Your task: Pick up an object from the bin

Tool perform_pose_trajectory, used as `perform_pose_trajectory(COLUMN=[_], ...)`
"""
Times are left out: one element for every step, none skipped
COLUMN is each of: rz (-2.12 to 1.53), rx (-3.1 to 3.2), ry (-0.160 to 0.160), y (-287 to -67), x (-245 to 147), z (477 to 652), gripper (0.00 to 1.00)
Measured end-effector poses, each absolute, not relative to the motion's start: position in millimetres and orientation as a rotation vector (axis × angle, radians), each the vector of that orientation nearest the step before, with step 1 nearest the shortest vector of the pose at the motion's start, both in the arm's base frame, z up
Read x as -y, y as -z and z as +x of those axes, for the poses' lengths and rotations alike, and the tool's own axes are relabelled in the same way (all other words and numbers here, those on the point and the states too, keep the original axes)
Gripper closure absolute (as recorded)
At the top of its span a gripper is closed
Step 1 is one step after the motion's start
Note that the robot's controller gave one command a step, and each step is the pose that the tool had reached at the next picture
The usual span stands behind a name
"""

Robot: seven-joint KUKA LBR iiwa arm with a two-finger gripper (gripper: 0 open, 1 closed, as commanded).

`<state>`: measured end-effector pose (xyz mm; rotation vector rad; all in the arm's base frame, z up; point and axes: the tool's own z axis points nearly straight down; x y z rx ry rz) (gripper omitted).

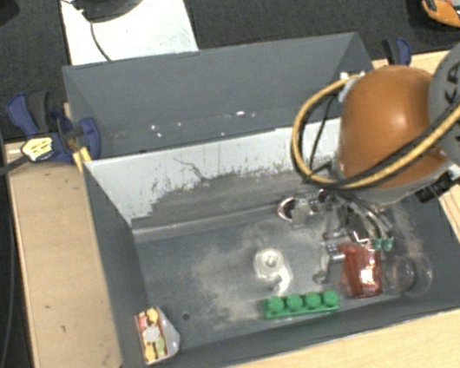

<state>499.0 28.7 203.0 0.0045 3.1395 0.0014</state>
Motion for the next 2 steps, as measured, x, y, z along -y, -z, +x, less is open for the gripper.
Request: perform_pose_trajectory(rz=[0.005, 0.105], rx=[-3.140, -3.141], ry=[-0.001, -0.002], y=[-203, -158], x=[-29, -17], z=[499.0, 491.9], gripper=[0.00, 0.00])
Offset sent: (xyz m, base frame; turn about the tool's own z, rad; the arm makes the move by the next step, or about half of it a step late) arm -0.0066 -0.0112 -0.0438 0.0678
